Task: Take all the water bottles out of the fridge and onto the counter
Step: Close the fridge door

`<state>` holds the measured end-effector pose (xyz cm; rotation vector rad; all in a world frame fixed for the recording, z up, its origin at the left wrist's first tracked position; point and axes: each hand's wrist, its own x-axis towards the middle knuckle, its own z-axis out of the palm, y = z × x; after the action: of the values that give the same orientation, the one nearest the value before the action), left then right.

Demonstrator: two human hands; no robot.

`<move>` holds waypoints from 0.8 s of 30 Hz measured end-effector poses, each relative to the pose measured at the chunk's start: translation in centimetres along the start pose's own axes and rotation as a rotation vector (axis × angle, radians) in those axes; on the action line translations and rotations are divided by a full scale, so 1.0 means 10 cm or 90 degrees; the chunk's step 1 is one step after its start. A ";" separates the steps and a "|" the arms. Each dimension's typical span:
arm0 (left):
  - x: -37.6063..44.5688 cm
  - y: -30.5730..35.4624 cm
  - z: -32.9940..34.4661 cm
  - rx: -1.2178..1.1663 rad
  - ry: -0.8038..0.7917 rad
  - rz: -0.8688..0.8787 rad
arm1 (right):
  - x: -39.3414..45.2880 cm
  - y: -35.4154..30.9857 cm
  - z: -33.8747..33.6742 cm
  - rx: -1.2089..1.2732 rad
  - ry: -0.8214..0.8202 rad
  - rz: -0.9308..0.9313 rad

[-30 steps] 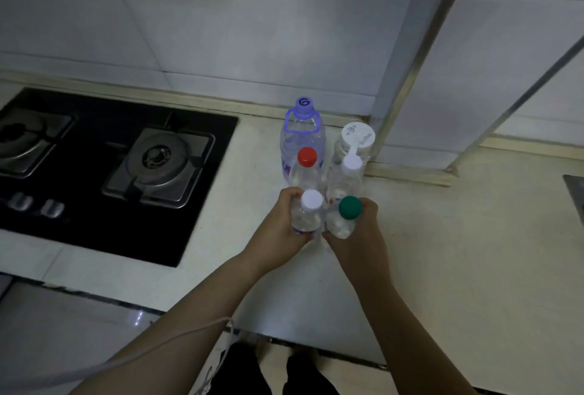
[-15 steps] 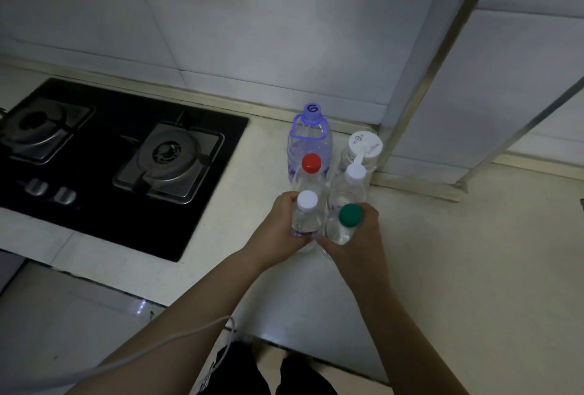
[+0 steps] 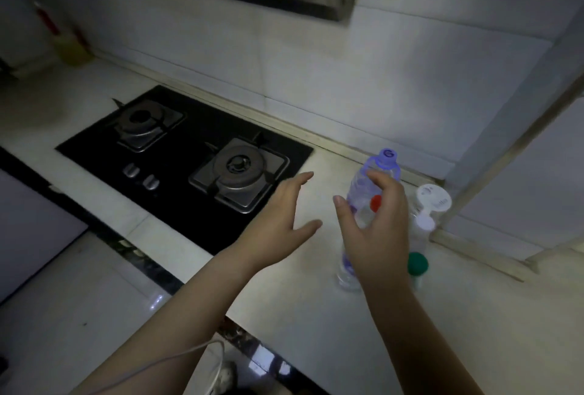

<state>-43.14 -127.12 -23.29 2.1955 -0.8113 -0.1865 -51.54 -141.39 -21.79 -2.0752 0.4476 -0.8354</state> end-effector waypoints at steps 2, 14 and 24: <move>-0.05 0.00 -0.37 0.022 0.068 0.019 | 0.09 -0.22 0.17 0.014 -0.039 -0.043; -1.14 -0.55 -2.80 0.184 0.447 -0.029 | 0.13 -2.10 1.65 0.162 -0.208 -0.225; -2.32 -1.48 -4.61 0.314 0.612 -0.108 | -0.25 -3.80 3.59 0.275 -0.341 -0.291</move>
<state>-36.89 -77.15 -4.78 2.3918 -0.1165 1.0110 -27.54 -97.05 -7.53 -1.9020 -0.4738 -0.5248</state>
